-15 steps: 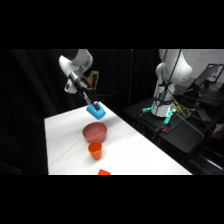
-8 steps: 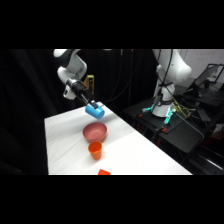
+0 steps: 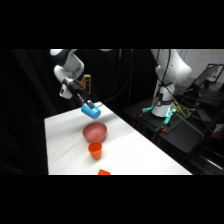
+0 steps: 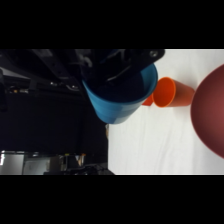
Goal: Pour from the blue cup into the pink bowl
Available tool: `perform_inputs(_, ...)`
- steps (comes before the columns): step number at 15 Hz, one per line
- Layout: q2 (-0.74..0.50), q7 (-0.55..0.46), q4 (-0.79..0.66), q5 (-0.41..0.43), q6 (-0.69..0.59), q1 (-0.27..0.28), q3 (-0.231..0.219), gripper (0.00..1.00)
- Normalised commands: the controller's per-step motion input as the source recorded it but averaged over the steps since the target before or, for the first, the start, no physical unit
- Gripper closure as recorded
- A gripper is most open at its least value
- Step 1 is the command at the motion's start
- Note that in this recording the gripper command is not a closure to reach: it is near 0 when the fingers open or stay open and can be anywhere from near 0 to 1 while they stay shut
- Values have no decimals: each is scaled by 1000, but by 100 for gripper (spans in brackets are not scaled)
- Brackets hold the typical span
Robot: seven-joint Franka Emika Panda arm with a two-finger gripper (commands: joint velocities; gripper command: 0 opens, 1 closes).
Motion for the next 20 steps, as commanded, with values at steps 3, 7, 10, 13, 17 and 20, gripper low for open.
perform_inputs(3, -616, 218, -500, -335, 584, 280, -95, 9)
perform_inputs(7, -654, 269, -633, -394, 674, 264, -24, 9)
perform_inputs(10, -656, 355, -755, -465, 768, 250, 55, 8)
perform_inputs(13, -670, 482, -841, -515, 810, 259, 90, 8)
perform_inputs(17, -591, 567, -776, -520, 628, 224, 104, 8)
perform_inputs(20, -362, 426, -590, -220, 422, 146, 141, 8)
